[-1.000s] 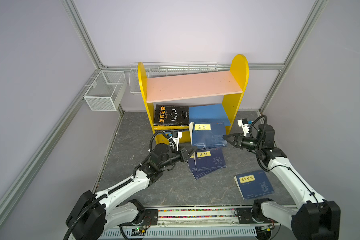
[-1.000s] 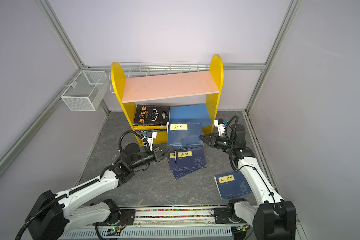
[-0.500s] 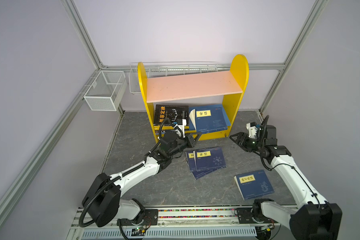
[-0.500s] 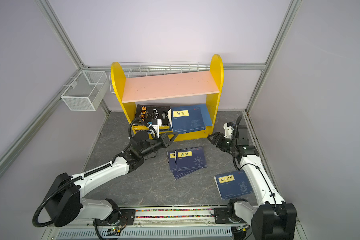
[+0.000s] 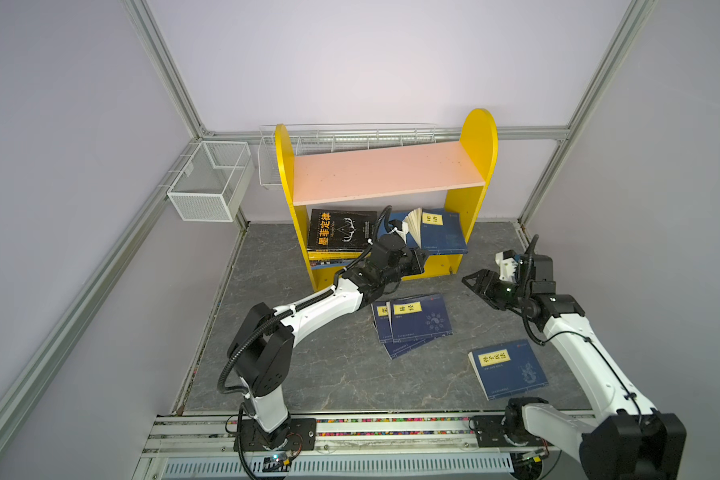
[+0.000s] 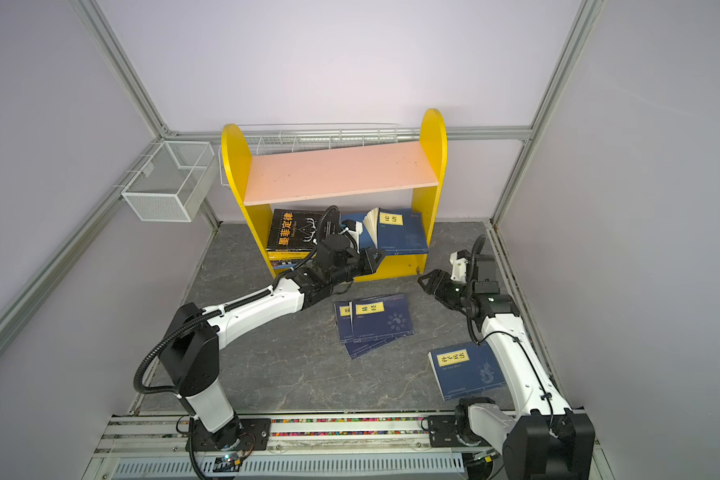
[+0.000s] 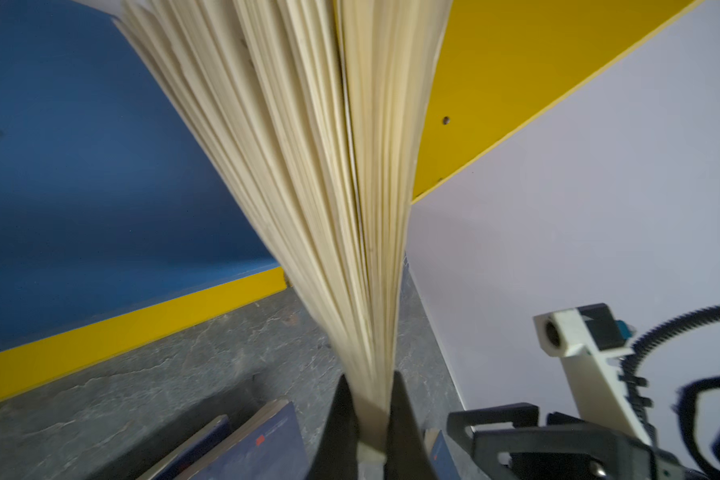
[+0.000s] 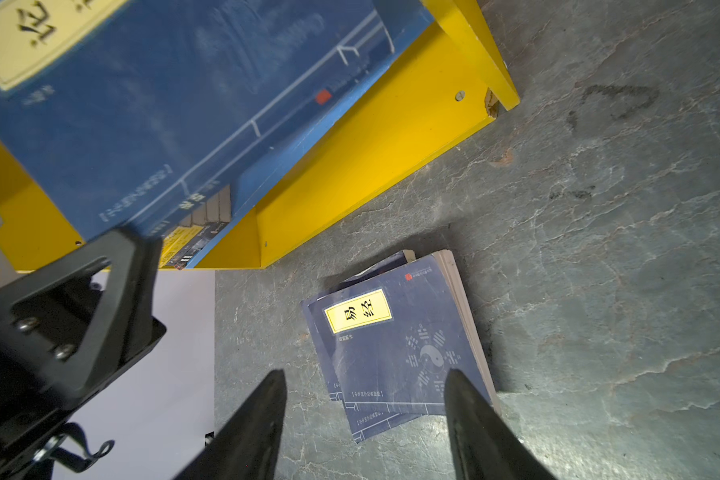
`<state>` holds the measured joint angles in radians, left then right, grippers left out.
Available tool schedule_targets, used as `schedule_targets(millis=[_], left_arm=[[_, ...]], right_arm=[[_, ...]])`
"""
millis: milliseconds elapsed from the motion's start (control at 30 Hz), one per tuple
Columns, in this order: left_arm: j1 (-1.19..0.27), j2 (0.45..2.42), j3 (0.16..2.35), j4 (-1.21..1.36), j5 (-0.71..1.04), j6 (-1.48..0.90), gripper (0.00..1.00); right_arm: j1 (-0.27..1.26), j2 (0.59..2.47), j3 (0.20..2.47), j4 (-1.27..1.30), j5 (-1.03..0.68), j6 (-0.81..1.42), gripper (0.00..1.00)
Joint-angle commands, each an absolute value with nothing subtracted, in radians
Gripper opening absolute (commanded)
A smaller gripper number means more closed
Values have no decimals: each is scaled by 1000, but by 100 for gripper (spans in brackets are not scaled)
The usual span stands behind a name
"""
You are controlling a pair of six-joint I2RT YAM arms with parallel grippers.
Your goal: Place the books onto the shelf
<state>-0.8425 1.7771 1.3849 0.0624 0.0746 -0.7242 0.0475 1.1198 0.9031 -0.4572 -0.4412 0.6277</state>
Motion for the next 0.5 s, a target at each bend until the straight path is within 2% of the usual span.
schedule_targets(millis=[0,267,467], left_arm=[[-841,1779,1449,29,21,-688,0],[-841,1850,1518,-15,-54,-694,0],[-835,1916,1584,-37,-44,-692,0]], right_arm=[[45,1100,885,-476,-446,612,64],[45,1101,888,-476,-459,605,63],[45,1100,890,-482,-464,597,63]])
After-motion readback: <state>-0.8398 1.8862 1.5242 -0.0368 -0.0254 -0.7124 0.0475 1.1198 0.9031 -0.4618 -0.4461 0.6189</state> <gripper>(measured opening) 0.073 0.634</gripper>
